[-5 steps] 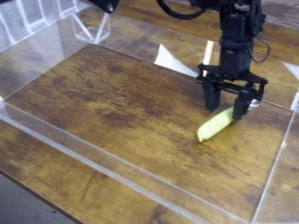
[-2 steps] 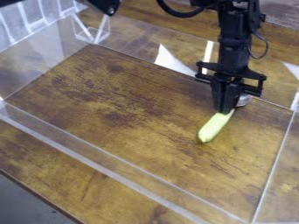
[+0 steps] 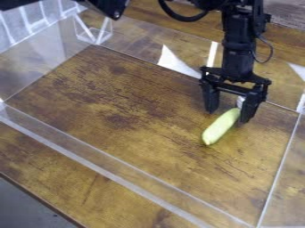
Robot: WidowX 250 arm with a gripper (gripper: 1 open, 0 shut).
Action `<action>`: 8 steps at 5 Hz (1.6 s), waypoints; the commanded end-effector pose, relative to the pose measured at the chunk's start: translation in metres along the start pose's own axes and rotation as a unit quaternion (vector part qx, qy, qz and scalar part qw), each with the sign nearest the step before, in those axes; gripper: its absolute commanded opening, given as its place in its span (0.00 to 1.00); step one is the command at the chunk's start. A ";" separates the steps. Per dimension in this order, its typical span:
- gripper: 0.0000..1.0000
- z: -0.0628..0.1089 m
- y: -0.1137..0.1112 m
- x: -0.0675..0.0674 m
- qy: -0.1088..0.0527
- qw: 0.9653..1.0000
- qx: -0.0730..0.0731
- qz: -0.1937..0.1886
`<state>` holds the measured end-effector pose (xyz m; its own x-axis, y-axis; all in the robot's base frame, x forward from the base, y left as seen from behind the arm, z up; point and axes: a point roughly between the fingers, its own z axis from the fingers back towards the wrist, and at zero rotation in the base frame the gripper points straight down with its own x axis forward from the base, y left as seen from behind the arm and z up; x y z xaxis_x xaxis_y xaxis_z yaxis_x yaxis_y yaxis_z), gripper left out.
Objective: Move the green spoon to the right
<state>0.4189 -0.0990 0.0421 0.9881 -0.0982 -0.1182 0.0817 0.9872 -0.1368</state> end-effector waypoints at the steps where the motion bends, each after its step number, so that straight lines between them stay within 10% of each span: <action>1: 1.00 0.018 0.006 0.006 -0.027 1.000 -0.005 0.008; 8: 1.00 0.008 -0.013 0.024 0.034 0.999 0.034 0.022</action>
<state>0.4407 -0.1016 0.0319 0.9704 -0.0357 -0.2388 0.0227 0.9981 -0.0570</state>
